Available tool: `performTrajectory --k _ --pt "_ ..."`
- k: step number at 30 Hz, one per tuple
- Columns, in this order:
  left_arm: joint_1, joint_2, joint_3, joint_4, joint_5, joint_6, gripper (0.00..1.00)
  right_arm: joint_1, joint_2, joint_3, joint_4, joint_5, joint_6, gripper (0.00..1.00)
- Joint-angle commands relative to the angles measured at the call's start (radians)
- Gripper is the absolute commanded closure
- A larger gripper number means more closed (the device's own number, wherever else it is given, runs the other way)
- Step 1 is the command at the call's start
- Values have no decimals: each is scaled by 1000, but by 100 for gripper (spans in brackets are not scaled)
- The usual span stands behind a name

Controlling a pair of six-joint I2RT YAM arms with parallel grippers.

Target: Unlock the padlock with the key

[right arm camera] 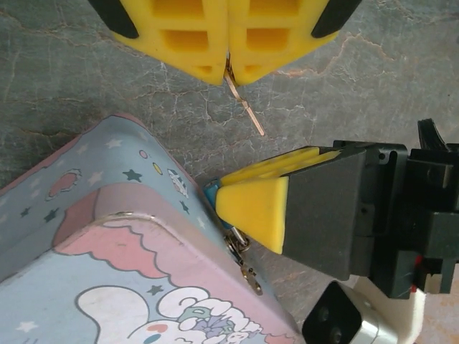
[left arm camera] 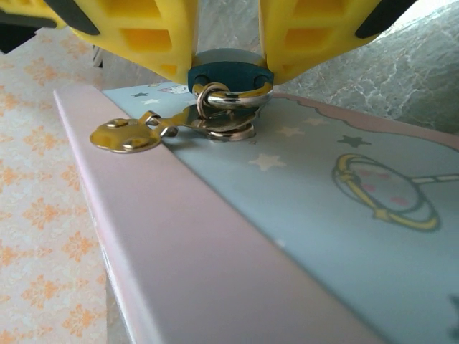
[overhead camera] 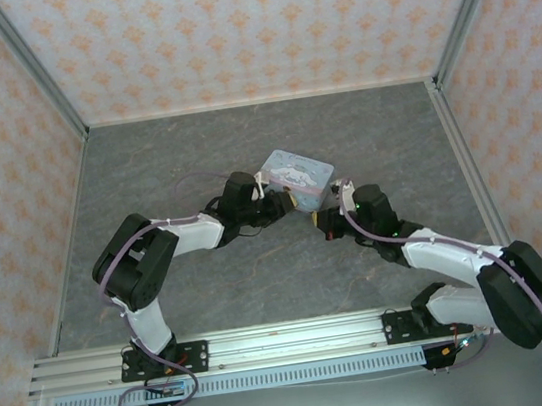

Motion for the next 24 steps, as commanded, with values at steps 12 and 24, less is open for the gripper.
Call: performTrajectory --k 12,24 --pt "-15 -43 36 -6 -30 -119 79 40 159 -36 280 122 -97 100" --pt "-29 -40 52 -15 -52 -153 80 99 246 -22 306 248 -118 100"
